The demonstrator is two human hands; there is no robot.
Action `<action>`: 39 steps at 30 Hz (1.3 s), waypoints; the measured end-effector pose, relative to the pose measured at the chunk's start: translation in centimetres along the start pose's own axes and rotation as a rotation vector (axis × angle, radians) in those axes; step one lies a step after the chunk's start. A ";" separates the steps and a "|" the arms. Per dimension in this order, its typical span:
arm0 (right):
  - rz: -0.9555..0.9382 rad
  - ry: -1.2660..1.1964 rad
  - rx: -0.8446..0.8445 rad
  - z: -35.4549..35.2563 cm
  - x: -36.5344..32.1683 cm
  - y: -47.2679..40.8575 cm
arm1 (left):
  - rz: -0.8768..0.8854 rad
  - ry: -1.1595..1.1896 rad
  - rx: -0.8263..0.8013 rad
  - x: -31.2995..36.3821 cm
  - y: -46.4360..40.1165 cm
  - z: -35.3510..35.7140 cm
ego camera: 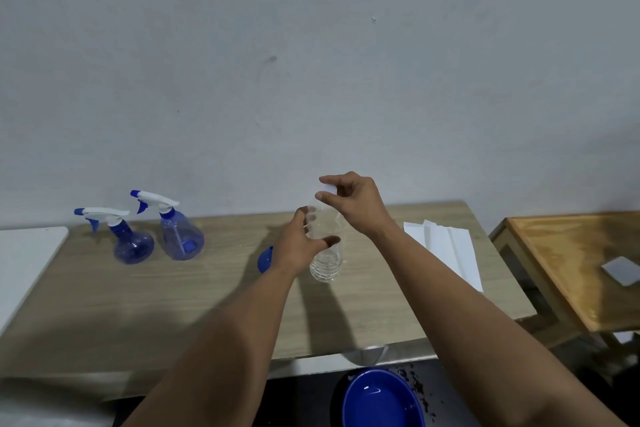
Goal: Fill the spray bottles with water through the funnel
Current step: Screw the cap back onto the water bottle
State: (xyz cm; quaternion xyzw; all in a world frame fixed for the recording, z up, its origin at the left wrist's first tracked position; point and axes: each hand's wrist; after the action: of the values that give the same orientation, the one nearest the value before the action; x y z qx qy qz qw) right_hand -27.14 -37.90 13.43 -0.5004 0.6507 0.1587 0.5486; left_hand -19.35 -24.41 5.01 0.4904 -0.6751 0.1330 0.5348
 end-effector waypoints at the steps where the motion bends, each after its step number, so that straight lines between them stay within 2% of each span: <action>1: 0.010 0.023 0.017 0.1 0.0 -0.1 | -0.001 -0.007 -0.001 0.1 0.0 0.1; 5: 0.017 0.188 0.083 0.5 0.0 -0.2 | 0.013 -0.063 0.023 0.4 0.2 0.3; 9: -0.082 0.063 -0.032 0.0 0.6 0.9 | -0.009 -0.027 0.014 0.2 0.2 0.2; 14: -0.026 0.088 0.101 0.4 0.7 1.2 | 0.008 -0.057 0.030 0.6 0.7 0.6; 18: -0.071 0.032 0.070 0.8 1.2 1.8 | -0.015 -0.046 0.028 0.4 0.7 0.5; 25: -0.013 0.049 0.168 1.8 0.5 1.8 | 0.001 -0.071 0.054 0.6 1.1 0.6; 35: -0.017 0.030 0.145 2.3 0.0 1.9 | 0.002 -0.079 0.070 0.5 1.9 0.4; 39: 0.031 0.070 0.133 3.0 1.0 4.1 | -0.037 -0.181 0.043 -0.4 2.7 0.3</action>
State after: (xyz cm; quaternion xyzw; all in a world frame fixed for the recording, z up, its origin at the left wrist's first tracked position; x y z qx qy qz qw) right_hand -28.80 -34.25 10.15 -0.4579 0.6863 0.1063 0.5550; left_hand -21.71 -23.14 5.42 0.5241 -0.7086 0.0927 0.4633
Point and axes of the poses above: each hand's wrist, its own y-axis away from the middle knuckle, its own z-axis out of the palm, x = y × z, and after that the axes turned 13 degrees about -z, right-handed
